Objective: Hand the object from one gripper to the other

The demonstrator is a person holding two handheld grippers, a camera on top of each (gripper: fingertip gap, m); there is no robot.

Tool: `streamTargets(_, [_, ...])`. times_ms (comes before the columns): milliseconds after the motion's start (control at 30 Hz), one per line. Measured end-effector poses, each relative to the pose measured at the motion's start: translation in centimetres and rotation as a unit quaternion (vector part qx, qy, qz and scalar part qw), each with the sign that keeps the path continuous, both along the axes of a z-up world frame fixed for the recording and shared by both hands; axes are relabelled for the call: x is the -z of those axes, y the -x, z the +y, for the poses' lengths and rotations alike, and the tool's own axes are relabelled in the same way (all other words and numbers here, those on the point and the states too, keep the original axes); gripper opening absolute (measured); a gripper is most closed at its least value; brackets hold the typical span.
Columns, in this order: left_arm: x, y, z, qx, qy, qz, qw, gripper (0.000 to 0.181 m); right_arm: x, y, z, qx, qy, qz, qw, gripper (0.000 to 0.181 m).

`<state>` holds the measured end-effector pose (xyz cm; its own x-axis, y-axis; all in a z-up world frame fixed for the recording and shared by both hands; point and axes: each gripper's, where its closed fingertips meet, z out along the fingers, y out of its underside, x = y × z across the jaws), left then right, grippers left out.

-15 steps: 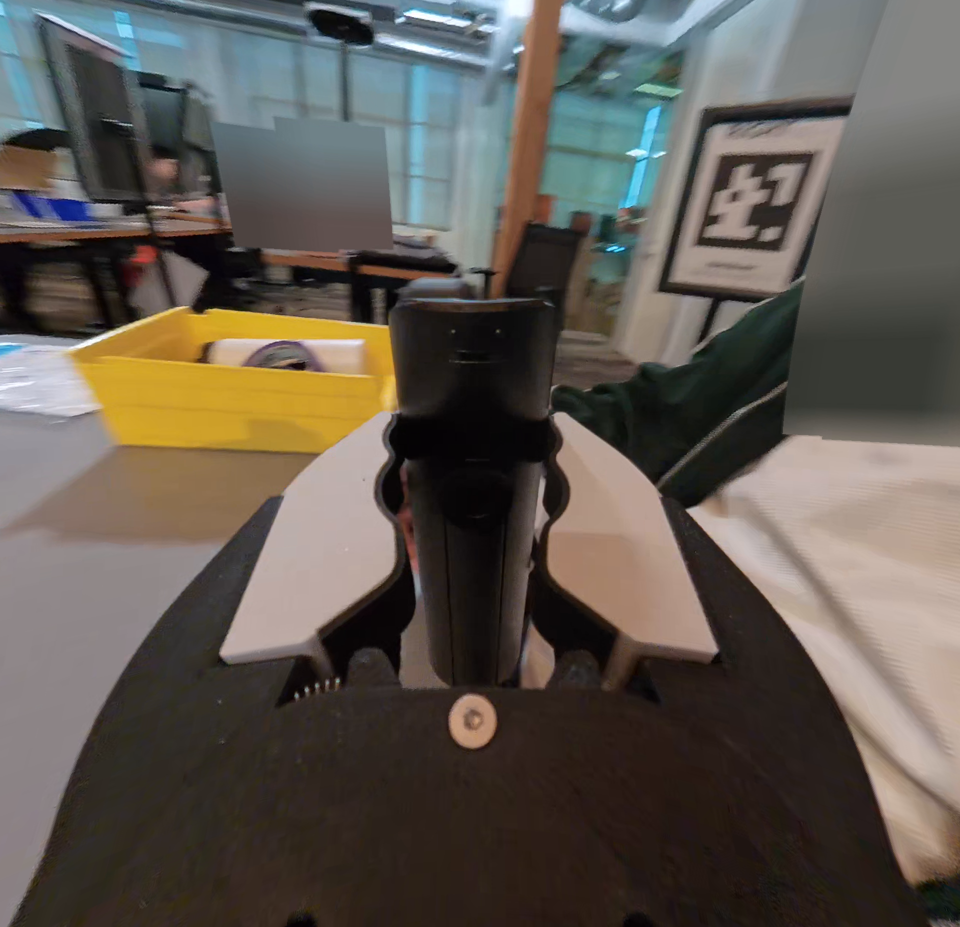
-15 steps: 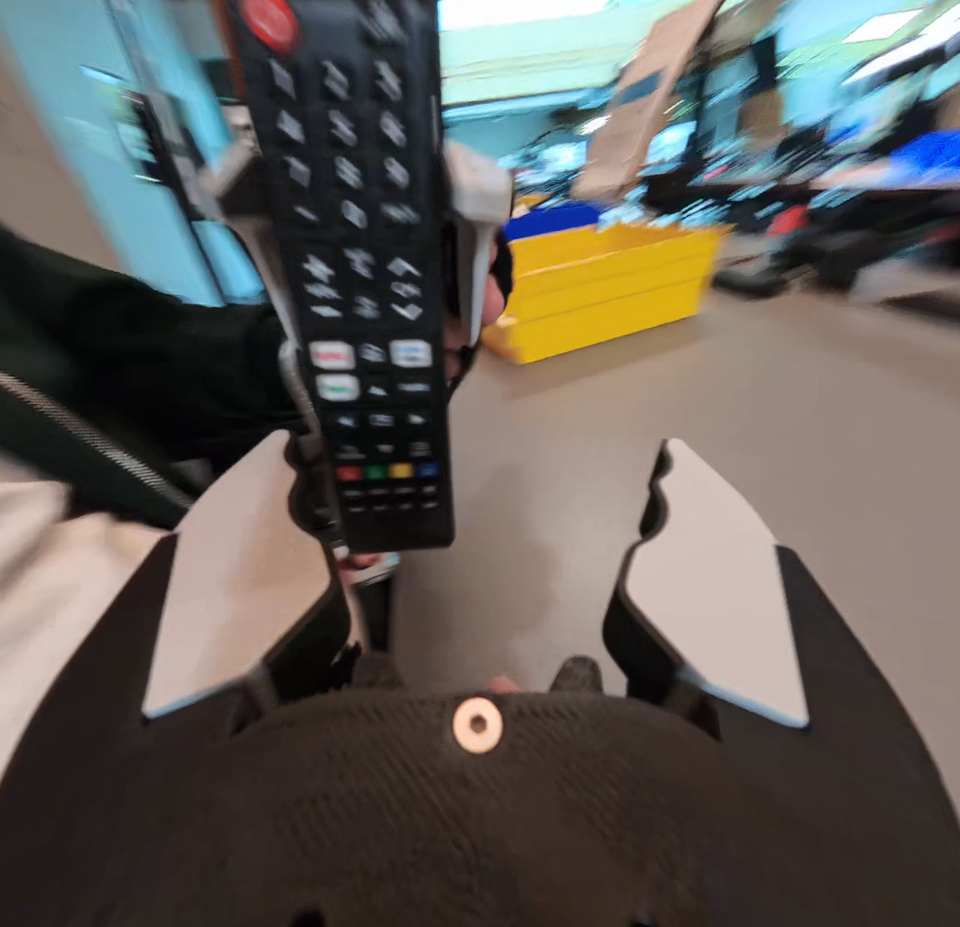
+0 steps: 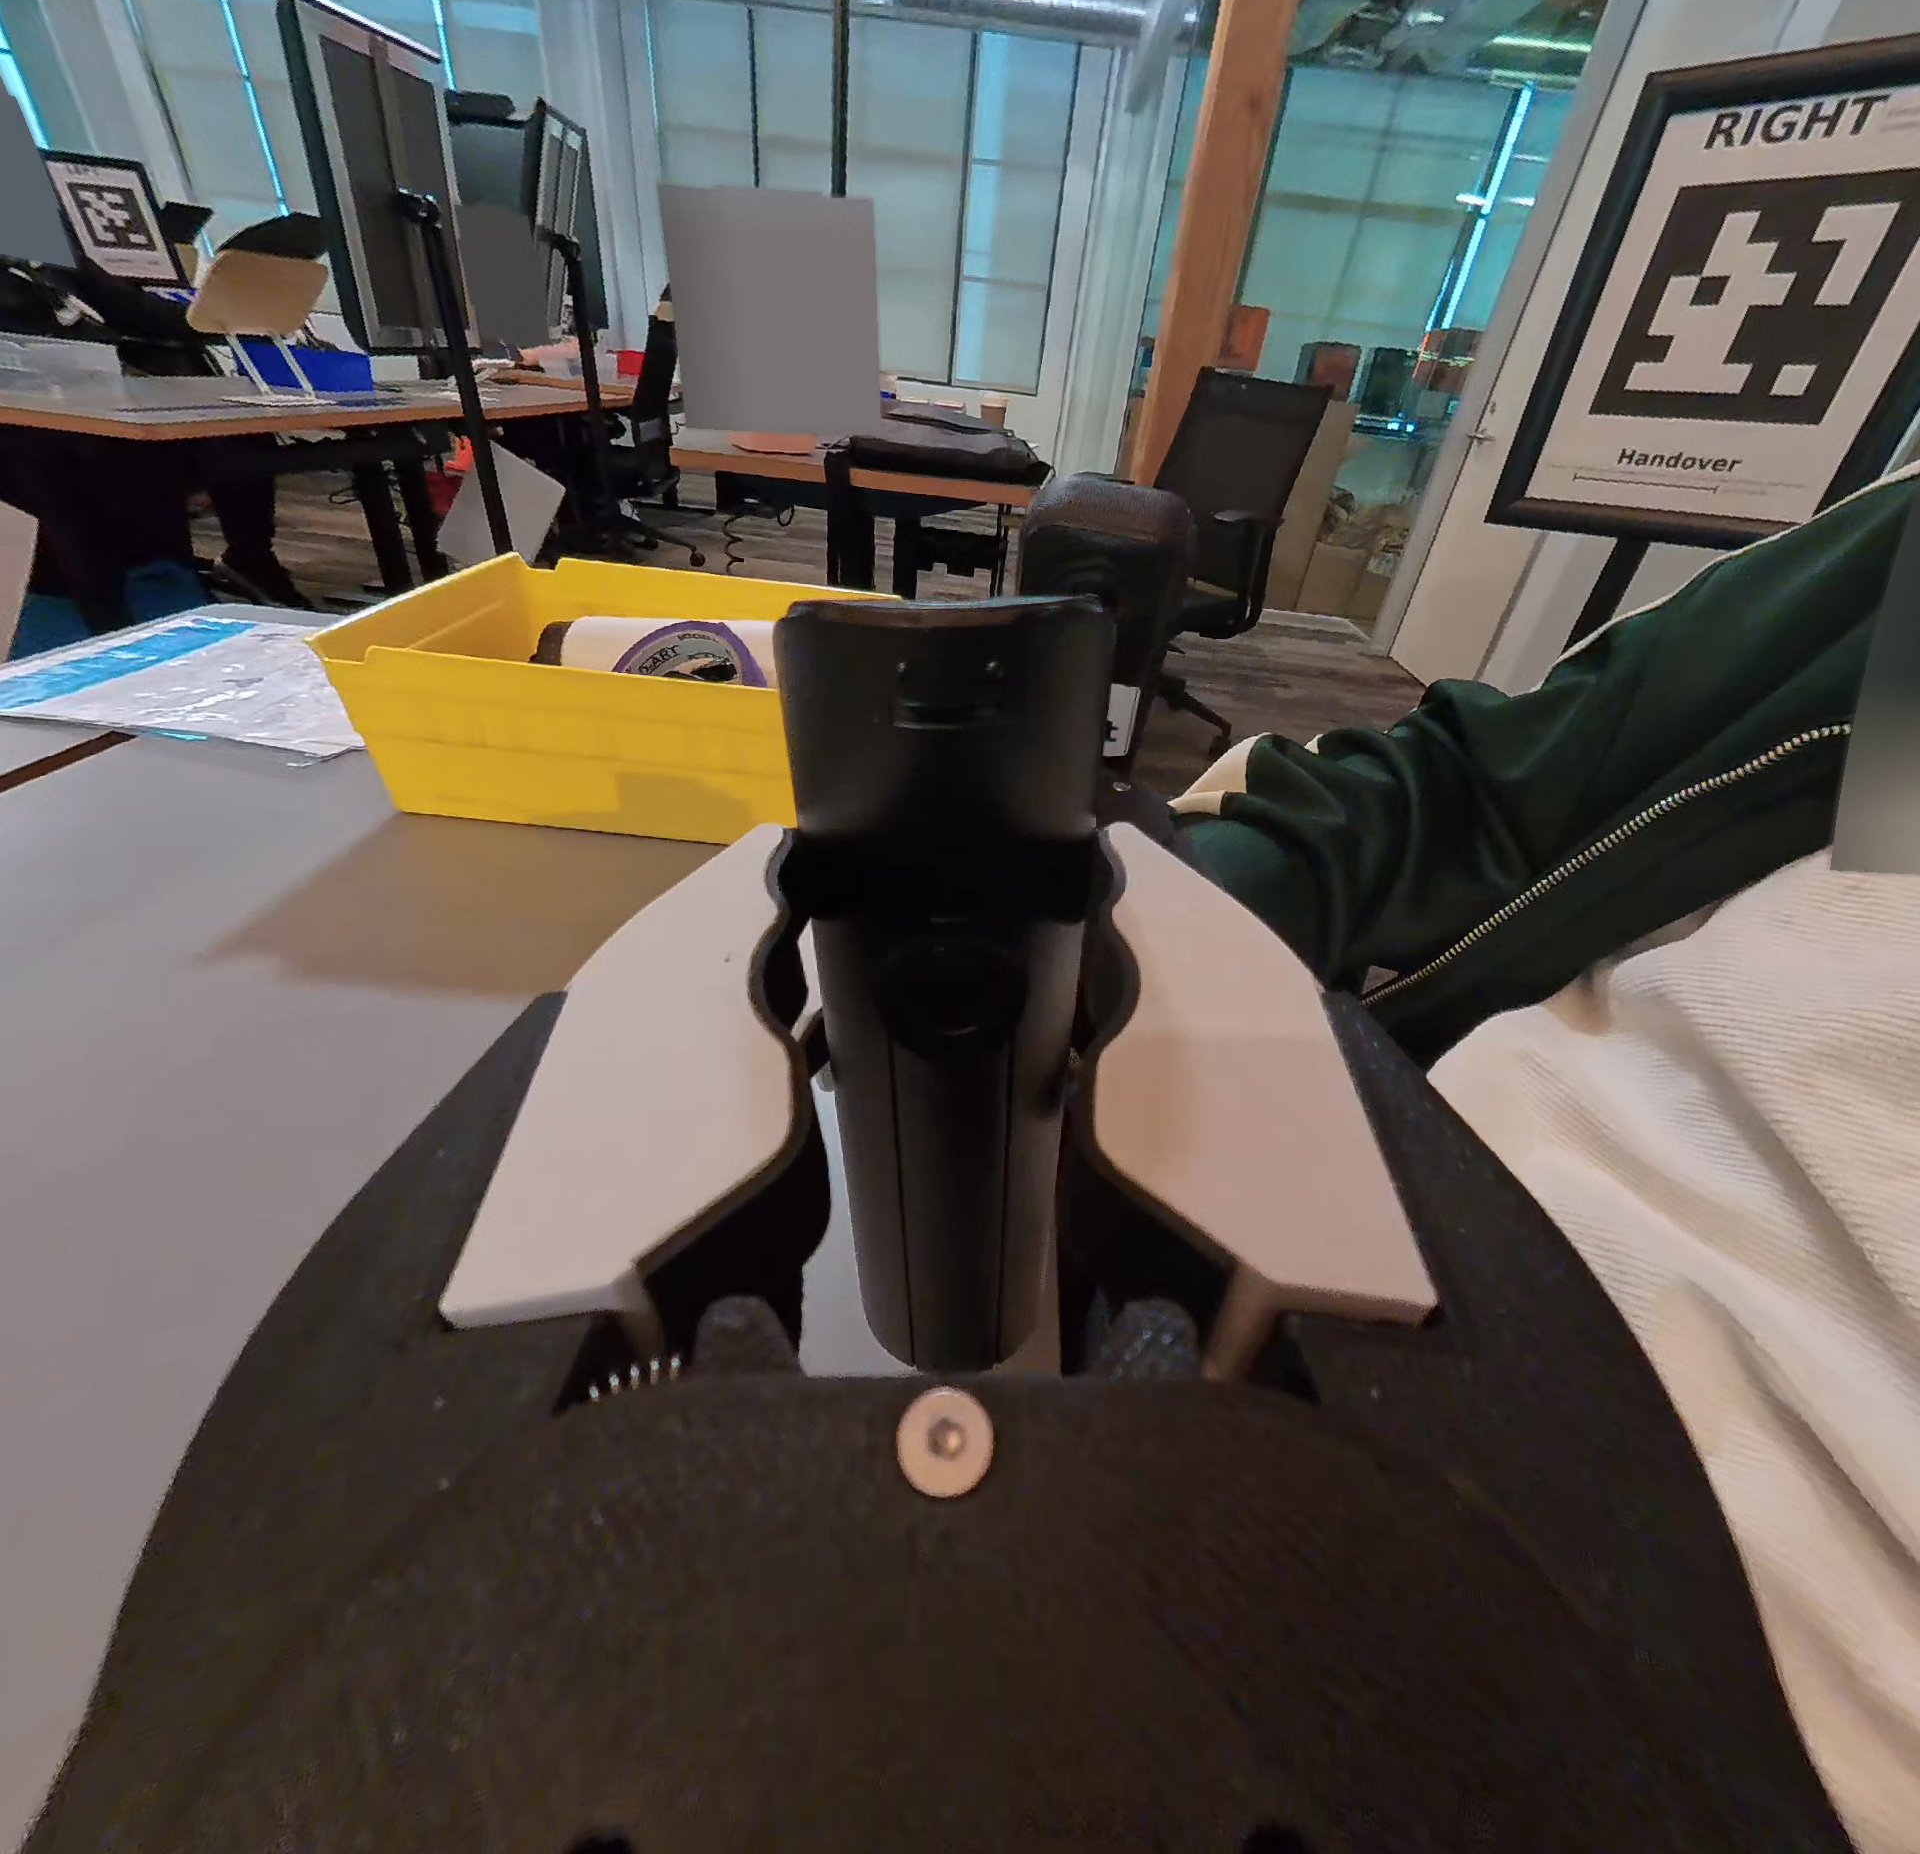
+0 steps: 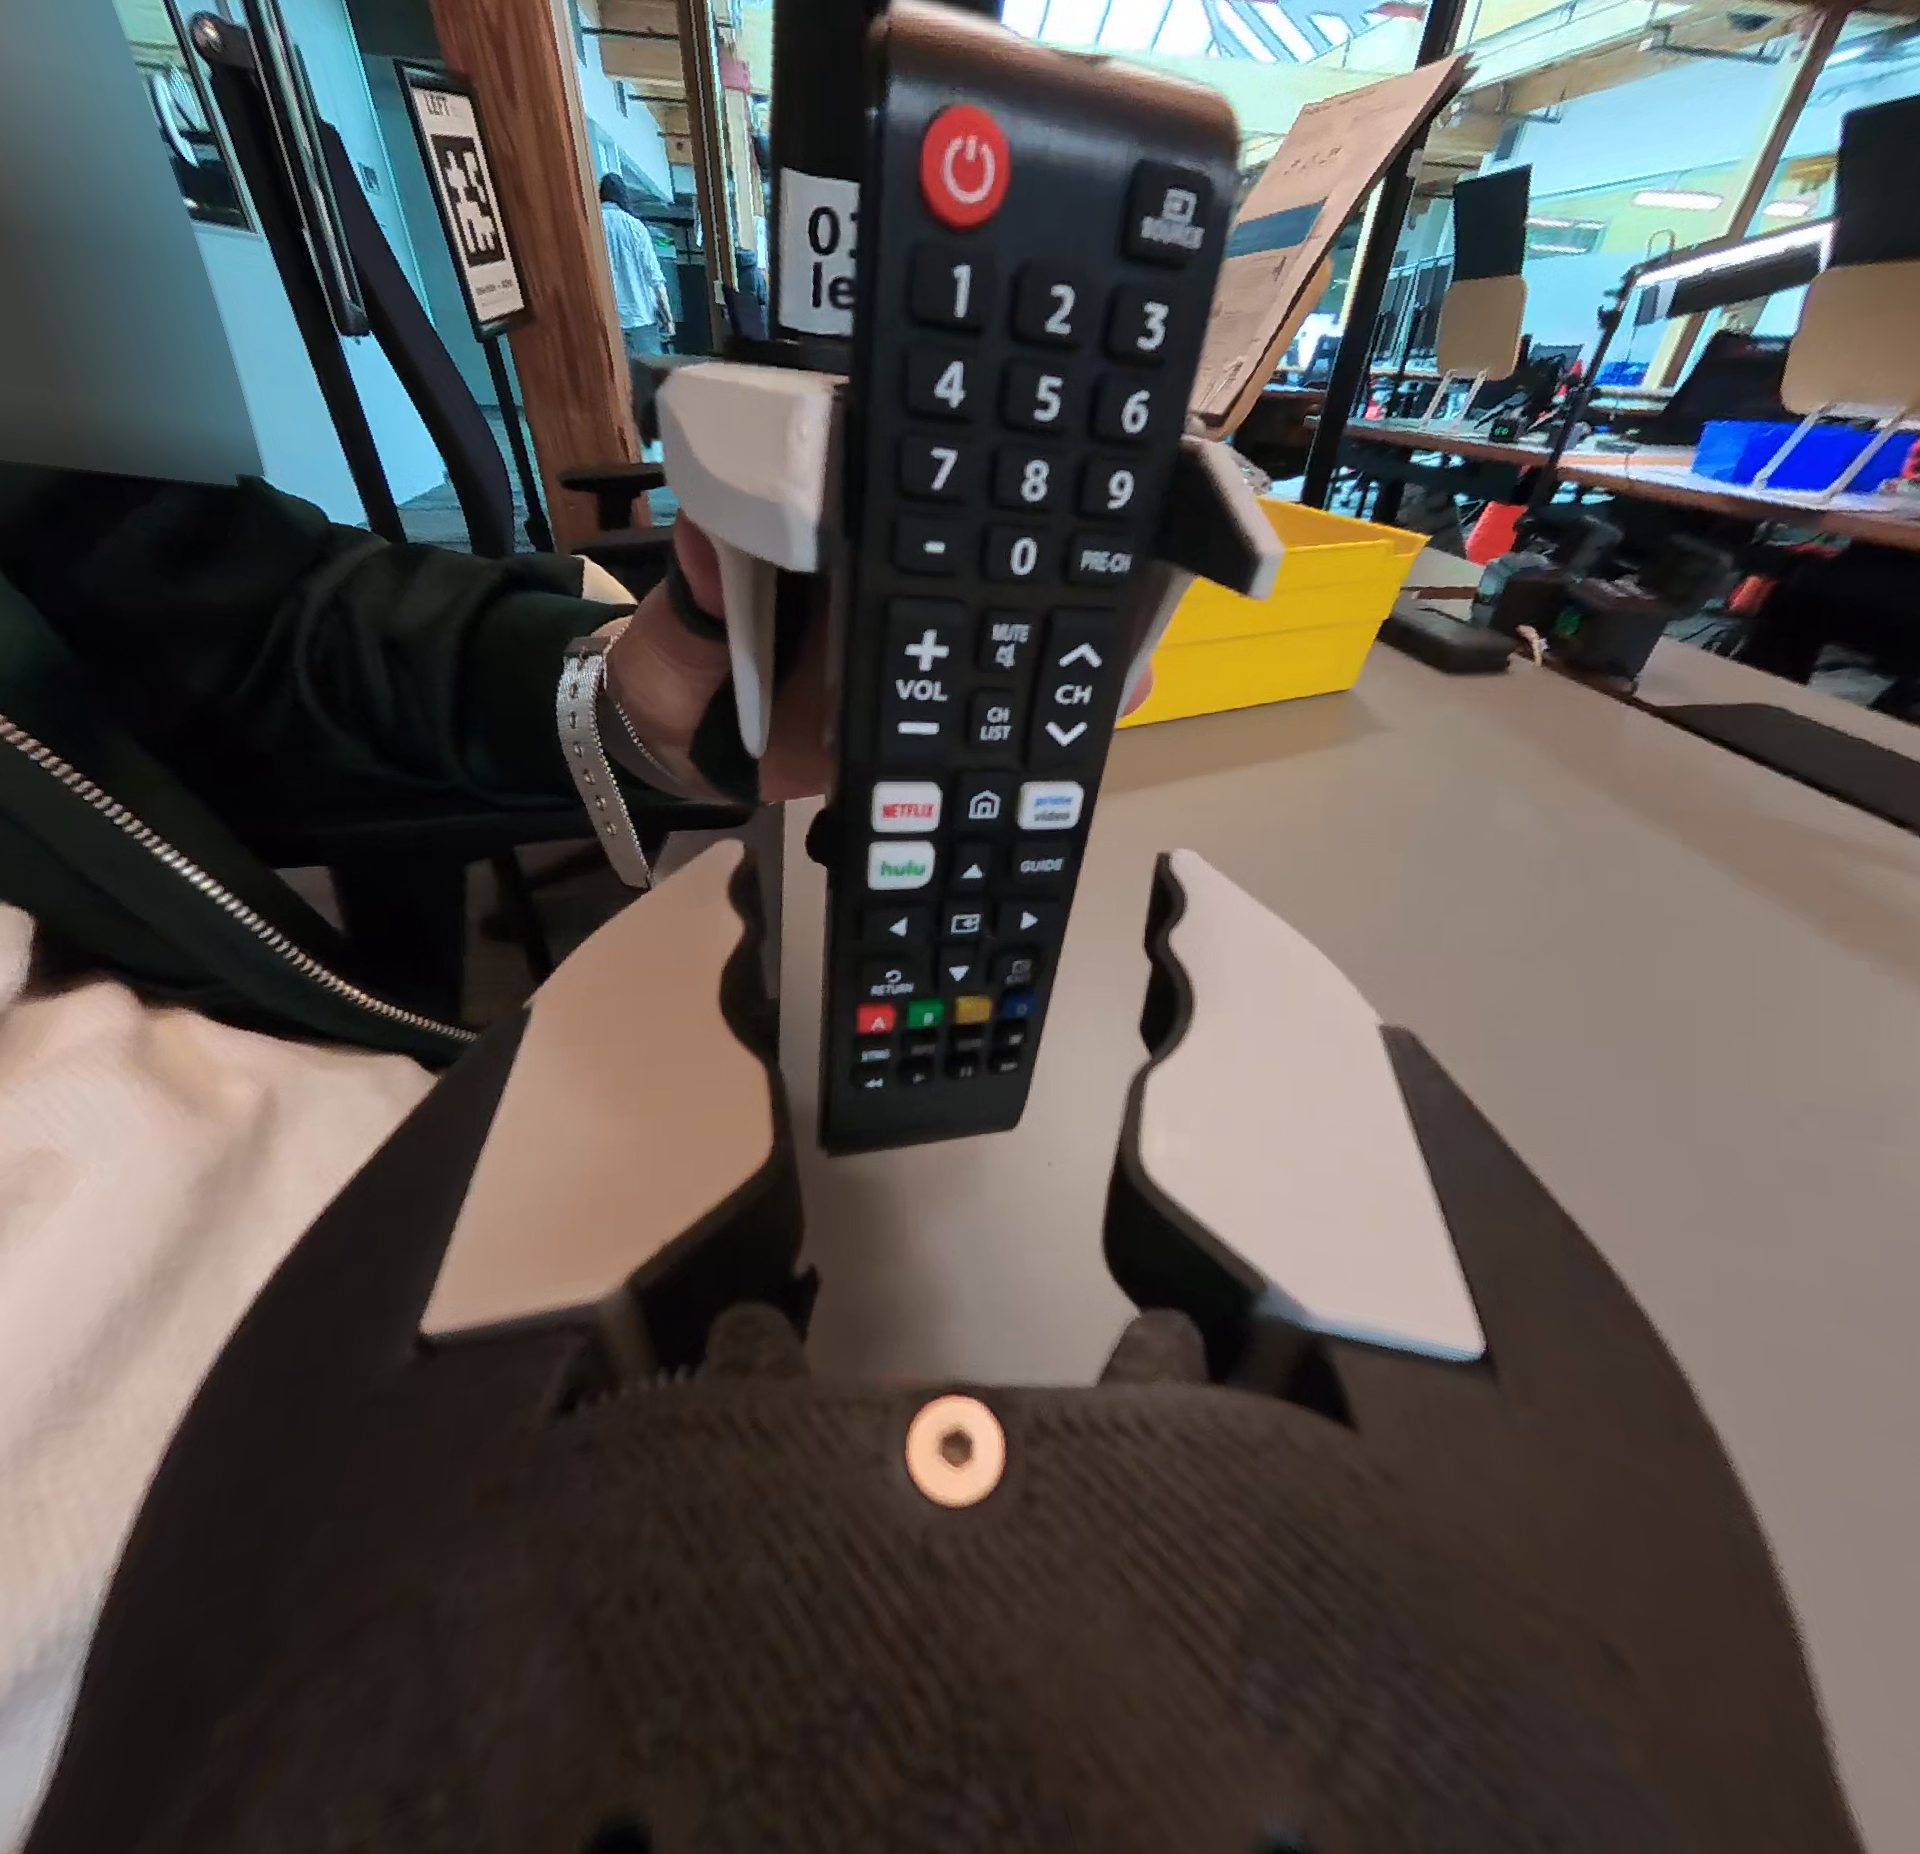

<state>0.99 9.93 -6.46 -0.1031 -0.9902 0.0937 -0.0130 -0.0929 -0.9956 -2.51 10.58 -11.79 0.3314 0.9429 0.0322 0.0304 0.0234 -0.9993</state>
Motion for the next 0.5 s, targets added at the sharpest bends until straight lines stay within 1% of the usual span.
streamTargets(100, [0.13, -0.18, -0.37, 0.005, -0.006, 0.004, 1.000, 0.053, 0.06, 0.05, 0.01, -0.008, 0.023, 0.011, 1.000, 0.070])
streamTargets(300, [0.31, -0.48, -0.81, 0.011, -0.008, 0.005, 1.000, 0.053, 0.06, 0.18, -0.32, -0.021, 0.026, 0.013, 0.999, 0.057])
streamTargets(333, [0.35, -0.50, -0.78, 0.009, -0.008, 0.005, 1.000, 0.053, 0.11, 0.26, -0.50, -0.027, 0.023, 0.010, 0.999, 0.051])
streamTargets(500, [0.13, -0.55, -0.88, 0.013, -0.011, -0.005, 1.000, 0.053, -0.02, 0.23, -0.50, -0.022, 0.018, 0.006, 1.000, 0.050])
